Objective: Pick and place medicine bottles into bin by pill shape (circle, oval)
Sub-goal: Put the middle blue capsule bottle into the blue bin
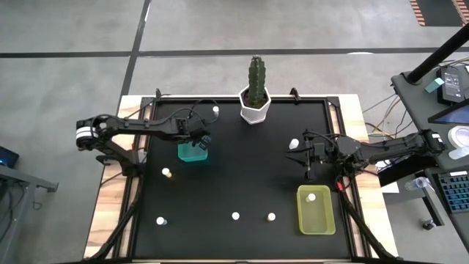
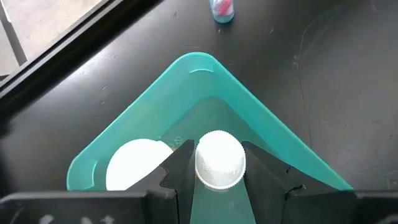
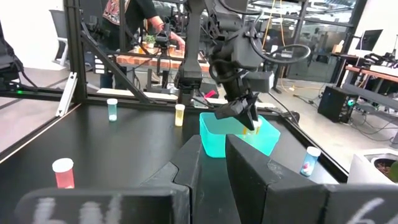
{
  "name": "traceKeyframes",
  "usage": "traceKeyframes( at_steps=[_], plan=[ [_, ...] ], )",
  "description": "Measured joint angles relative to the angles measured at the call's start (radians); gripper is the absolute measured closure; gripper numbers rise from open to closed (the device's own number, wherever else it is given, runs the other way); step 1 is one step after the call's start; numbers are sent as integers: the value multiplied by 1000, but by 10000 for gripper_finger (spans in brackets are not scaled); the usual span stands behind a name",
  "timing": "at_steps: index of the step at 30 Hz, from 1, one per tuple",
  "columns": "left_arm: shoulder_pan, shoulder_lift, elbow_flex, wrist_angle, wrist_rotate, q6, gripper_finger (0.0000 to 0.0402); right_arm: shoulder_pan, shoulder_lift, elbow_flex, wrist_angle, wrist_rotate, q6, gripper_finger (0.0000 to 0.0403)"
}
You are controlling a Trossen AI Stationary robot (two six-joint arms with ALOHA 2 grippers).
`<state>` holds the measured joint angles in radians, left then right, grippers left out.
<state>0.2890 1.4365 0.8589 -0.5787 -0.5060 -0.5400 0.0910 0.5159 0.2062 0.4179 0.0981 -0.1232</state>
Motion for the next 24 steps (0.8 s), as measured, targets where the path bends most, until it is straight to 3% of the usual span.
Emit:
traceKeyframes(
  at_steps=[17,24],
  plan=[
    [0,9,0,22,0,-3,302,0,0,-1,-2,0,0,339],
    [0,9,0,22,0,0,257,0,0,-1,-2,0,0,339]
  ],
)
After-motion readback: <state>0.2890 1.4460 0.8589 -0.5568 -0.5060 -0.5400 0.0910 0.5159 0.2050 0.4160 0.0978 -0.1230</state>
